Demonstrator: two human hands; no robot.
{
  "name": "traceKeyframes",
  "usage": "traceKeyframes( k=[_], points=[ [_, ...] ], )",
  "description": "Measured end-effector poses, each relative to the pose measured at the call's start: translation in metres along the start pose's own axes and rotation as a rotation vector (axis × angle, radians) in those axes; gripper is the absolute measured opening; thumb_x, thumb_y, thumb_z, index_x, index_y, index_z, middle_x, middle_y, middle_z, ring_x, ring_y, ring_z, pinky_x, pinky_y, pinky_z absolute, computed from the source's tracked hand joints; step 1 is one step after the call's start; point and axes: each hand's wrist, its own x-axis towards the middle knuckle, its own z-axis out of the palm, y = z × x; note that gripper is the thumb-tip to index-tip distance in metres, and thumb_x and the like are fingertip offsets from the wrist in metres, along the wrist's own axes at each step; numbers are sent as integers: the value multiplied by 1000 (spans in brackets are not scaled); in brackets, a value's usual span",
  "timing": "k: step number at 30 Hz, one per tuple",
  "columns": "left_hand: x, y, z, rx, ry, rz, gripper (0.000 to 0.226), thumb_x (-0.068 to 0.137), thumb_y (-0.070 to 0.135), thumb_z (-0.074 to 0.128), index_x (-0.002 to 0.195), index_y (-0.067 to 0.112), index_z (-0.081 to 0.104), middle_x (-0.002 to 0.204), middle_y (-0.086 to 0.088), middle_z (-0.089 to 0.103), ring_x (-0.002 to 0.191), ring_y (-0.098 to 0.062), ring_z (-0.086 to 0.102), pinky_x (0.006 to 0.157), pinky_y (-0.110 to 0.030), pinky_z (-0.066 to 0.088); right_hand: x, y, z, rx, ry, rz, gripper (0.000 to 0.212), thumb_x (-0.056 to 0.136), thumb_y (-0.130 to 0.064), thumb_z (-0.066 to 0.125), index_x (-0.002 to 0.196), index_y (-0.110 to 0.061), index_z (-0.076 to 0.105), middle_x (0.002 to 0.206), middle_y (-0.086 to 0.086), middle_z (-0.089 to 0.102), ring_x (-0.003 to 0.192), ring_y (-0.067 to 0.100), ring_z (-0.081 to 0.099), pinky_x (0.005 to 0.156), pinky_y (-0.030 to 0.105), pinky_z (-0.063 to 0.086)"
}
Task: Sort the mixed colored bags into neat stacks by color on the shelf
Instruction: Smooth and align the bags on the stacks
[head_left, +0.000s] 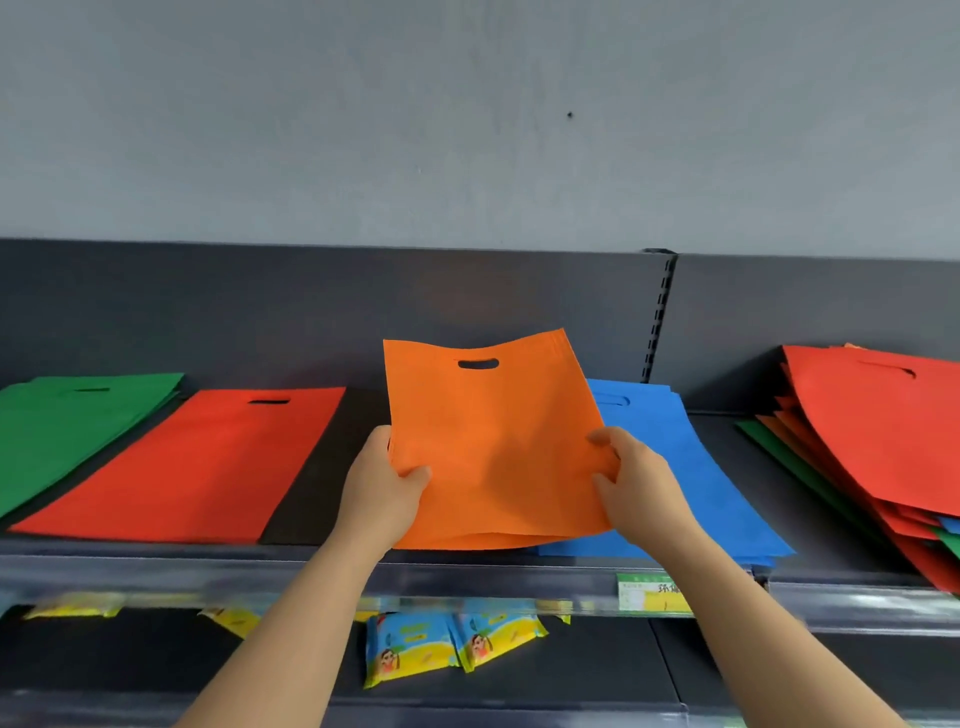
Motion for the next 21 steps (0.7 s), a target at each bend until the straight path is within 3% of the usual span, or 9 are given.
traceKeyframes(
  k=[5, 12, 17, 21],
  points=[
    [-1, 16, 30, -34, -72, 49, 26, 89, 12, 61, 106, 27, 49, 94, 14, 55, 88, -11, 55, 68, -28, 41, -9, 25, -23, -33, 56, 58, 57, 86, -2, 41, 139, -25, 39, 123, 5, 57, 90, 24, 60, 69, 35, 51],
    [-4, 57, 99, -84, -180, 108, 28, 91, 16, 61, 114, 25, 48, 104, 8, 56, 94, -13, 54, 77, -29, 42, -6, 87, -77, -160, 154, 108, 56, 85, -5, 46, 138, -22, 45, 125, 8, 56, 106, 28, 57, 91, 43, 47],
    [-9, 89, 157, -79, -211, 125, 27, 91, 16, 60, 111, 27, 45, 103, 10, 54, 94, -13, 53, 77, -28, 41, 11, 145, -115, -403, 143, 95, 50, 86, -10, 49, 134, -25, 51, 118, 4, 59, 112, 27, 50, 103, 37, 28],
    [-12, 112, 202, -67, -212, 125, 28, 91, 14, 59, 114, 25, 47, 102, 10, 55, 90, -11, 54, 62, -19, 39, 21, 185, -138, -576, 145, 61, 45, 83, -15, 52, 126, -29, 59, 109, 0, 65, 116, 26, 38, 106, 35, 15]
  ],
)
